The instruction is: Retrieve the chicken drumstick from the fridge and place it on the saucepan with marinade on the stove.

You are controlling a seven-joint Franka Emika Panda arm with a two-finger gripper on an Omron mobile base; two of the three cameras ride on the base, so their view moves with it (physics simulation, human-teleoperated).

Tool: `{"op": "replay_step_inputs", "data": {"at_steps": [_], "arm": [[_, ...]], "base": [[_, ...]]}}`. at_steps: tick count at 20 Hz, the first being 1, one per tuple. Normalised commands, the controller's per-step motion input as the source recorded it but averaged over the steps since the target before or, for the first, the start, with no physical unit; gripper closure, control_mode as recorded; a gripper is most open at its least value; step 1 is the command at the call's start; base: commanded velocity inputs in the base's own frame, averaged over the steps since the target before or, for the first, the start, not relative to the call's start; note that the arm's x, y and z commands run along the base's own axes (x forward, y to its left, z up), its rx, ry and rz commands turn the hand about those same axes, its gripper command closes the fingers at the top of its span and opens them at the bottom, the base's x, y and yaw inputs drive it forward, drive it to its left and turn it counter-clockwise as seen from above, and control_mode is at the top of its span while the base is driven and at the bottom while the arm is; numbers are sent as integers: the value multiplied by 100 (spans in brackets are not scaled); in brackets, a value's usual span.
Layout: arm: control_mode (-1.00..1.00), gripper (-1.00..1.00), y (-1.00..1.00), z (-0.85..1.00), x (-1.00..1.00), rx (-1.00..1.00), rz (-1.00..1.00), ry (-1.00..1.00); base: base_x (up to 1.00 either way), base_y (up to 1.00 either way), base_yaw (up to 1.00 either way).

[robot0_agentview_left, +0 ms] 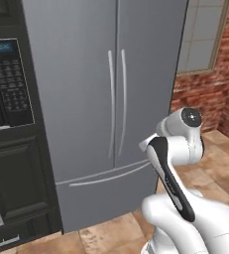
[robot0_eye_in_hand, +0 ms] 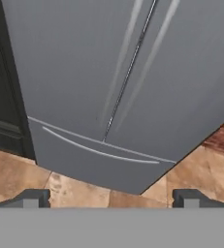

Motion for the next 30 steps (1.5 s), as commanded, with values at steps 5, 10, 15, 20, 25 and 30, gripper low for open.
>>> {"op": "replay_step_inputs", "data": {"at_steps": [5,10,15,20,25,30], "arm": [[100,-100,0,0,0,0,0,0],[100,-100,0,0,0,0,0,0],[100,-100,0,0,0,0,0,0],[100,-100,0,0,0,0,0,0],[-100,-100,0,0,0,0,0,0],[-100,-100,0,0,0,0,0,0]], "base": [[24,-4,6],[-39,-36,18],[0,-1,0],[-15,-30,0],[0,0,0],[0,0,0]]}}
